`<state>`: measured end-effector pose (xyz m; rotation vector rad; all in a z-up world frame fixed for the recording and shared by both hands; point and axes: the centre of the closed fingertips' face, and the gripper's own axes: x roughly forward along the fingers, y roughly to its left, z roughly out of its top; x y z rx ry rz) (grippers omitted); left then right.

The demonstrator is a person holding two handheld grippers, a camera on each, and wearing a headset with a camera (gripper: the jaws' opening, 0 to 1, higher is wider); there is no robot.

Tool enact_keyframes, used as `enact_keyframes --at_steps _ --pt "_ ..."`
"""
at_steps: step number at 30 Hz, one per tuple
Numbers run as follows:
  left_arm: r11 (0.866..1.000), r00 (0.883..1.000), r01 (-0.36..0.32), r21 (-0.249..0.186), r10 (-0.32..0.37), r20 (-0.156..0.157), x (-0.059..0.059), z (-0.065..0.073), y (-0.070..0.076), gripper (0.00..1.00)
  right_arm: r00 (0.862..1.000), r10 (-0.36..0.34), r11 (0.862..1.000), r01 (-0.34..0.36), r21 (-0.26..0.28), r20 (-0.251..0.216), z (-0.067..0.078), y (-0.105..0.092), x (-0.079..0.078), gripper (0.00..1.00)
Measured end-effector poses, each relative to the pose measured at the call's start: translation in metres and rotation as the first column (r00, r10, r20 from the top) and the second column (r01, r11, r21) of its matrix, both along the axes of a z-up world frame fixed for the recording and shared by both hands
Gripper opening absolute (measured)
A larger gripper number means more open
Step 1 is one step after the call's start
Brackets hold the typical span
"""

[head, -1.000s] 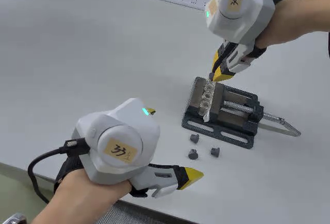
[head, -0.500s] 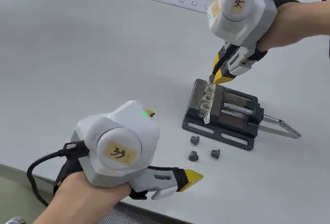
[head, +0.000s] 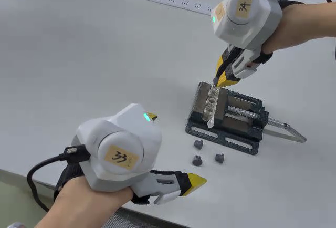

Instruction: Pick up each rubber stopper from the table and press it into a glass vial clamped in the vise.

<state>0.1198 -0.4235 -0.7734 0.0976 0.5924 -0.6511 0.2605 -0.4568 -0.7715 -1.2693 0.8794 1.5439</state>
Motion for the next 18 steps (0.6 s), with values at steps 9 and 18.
enact_keyframes --at_steps 9,18 --pt "1.000 1.000 -0.003 -0.002 0.003 -0.002 -0.001 -0.002 0.001 0.84 1.000 -0.007 1.000 0.007 0.009 0.007 0.005 -0.002 0.005 0.19" --pt "1.000 1.000 -0.011 -0.005 0.011 0.005 0.002 0.000 0.004 0.84 0.999 -0.015 1.000 0.016 0.013 -0.037 0.015 -0.001 0.001 0.03"
